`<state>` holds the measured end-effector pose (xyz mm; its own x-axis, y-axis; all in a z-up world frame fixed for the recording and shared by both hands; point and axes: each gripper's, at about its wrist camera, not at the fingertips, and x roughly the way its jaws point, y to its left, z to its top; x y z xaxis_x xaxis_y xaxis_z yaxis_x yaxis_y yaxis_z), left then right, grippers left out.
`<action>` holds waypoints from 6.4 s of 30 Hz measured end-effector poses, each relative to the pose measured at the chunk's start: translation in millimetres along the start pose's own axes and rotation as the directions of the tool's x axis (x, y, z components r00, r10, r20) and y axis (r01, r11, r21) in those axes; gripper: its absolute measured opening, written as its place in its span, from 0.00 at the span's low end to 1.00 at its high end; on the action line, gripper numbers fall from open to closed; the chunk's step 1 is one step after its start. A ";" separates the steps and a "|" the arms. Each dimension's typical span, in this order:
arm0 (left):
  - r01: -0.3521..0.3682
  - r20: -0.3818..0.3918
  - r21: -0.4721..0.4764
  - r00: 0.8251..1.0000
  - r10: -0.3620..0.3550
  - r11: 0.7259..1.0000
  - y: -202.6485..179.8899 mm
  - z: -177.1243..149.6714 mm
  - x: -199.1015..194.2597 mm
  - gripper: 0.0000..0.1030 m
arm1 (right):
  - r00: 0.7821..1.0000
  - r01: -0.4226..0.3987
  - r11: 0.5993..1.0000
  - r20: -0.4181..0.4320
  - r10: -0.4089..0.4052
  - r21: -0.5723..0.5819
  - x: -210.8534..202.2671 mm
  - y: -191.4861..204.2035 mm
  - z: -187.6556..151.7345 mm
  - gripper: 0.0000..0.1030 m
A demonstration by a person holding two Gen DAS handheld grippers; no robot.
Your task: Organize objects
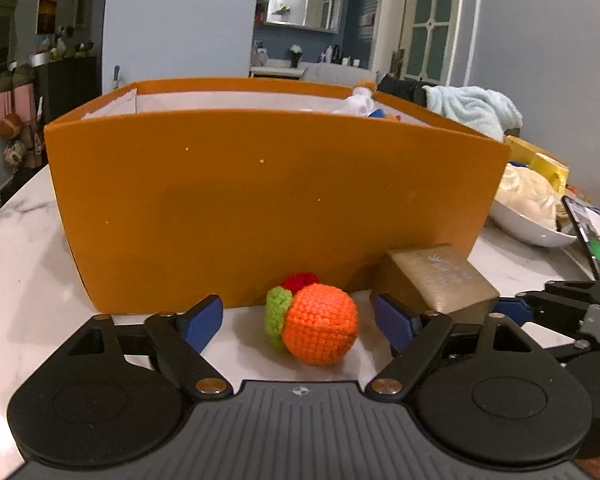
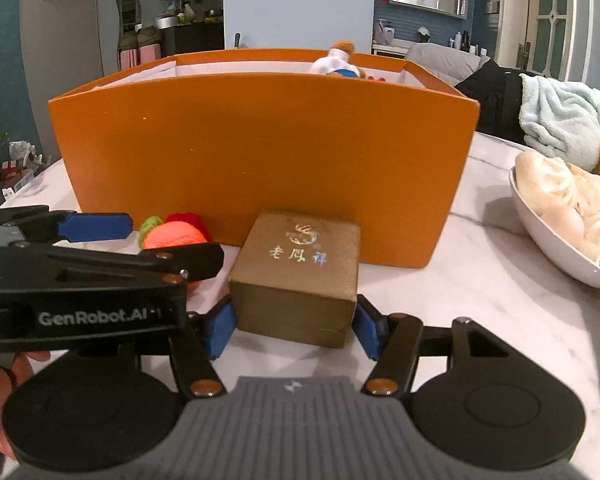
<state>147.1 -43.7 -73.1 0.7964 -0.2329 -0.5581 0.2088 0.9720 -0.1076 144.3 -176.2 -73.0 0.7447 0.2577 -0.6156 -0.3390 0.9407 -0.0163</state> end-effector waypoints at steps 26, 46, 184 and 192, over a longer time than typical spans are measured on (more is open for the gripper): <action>0.014 0.043 -0.034 0.999 -0.012 0.999 23.8 2.6 -48.1 0.51 | 0.999 -0.026 1.000 0.029 0.026 -0.001 -20.2 -7.7 5.5 0.62; 0.009 0.110 0.025 0.994 -0.011 1.000 31.2 110.9 -40.5 0.51 | 0.974 -0.053 0.992 0.215 0.077 -0.114 -74.3 12.6 89.0 0.62; -0.224 -0.009 0.175 0.973 0.229 0.959 -43.8 101.1 -101.2 0.95 | 0.973 -0.160 0.983 0.184 0.142 0.089 -150.4 -53.7 87.2 0.99; -0.243 -0.016 0.152 0.968 0.249 0.958 -47.5 100.7 -108.4 0.97 | 0.979 -0.140 0.979 0.170 0.115 0.145 -151.7 -52.2 89.4 0.99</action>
<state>108.1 -67.7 75.4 0.8140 0.0167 -0.5806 0.0927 0.9831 0.1581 100.4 -244.7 91.7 0.7874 0.3980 -0.4708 -0.3532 0.9171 0.1846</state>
